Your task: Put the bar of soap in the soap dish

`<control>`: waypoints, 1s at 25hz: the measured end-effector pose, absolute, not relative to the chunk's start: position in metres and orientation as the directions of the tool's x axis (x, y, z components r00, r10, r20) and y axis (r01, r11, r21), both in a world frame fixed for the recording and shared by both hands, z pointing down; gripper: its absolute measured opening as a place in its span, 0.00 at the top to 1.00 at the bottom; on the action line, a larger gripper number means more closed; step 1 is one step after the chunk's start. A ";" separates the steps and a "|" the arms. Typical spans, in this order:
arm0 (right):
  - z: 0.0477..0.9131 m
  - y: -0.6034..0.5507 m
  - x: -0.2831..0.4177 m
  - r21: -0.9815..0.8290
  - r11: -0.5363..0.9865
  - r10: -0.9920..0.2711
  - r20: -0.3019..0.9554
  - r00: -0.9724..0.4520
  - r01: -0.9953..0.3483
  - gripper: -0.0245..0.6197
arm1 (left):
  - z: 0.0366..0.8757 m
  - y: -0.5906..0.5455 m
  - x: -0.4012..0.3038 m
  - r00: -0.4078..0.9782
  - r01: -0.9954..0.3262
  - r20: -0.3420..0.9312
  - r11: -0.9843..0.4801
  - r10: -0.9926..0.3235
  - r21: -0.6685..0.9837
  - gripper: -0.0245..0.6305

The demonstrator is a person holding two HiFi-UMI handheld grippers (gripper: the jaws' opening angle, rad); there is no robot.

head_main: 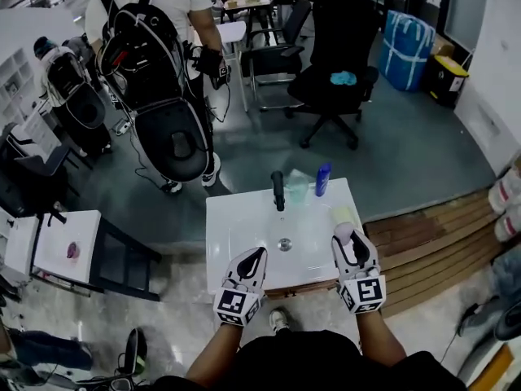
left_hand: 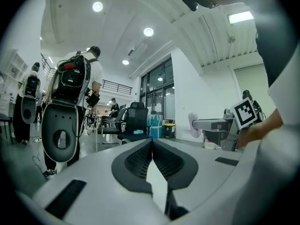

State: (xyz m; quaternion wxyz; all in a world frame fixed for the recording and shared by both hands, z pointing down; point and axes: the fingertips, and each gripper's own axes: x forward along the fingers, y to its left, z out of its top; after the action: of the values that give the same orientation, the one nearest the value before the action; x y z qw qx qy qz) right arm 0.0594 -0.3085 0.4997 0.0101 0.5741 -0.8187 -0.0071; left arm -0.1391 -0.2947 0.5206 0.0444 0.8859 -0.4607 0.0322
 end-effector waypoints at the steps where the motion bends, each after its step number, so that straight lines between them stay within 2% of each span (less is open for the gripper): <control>1: 0.501 -0.313 0.062 0.018 0.332 -0.943 0.012 -0.332 -0.943 0.67 | 0.524 -0.299 -0.136 0.585 -0.811 0.102 -0.583 -0.804 0.055 0.93; 11: 0.537 -0.345 0.093 -0.024 0.231 -0.967 0.106 -0.233 -0.973 0.67 | 0.547 -0.334 -0.129 0.616 -0.787 0.136 -0.612 -0.776 0.075 0.93; 21: 0.589 -0.382 0.128 -0.017 0.231 -0.935 0.273 -0.227 -0.973 0.67 | 0.564 -0.352 -0.111 0.582 -0.812 0.181 -0.576 -0.793 0.090 0.93; 25: 0.619 -0.403 0.136 -0.018 0.230 -0.896 0.385 -0.219 -0.973 0.67 | 0.574 -0.356 -0.106 0.563 -0.826 0.209 -0.555 -0.800 0.099 0.93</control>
State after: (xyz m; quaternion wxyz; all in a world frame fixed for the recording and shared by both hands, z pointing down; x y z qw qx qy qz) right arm 0.1363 -0.4033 0.6194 0.1486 0.6069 -0.7701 0.1286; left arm -0.1064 -0.3562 0.5739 0.0928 0.8791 -0.4623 0.0700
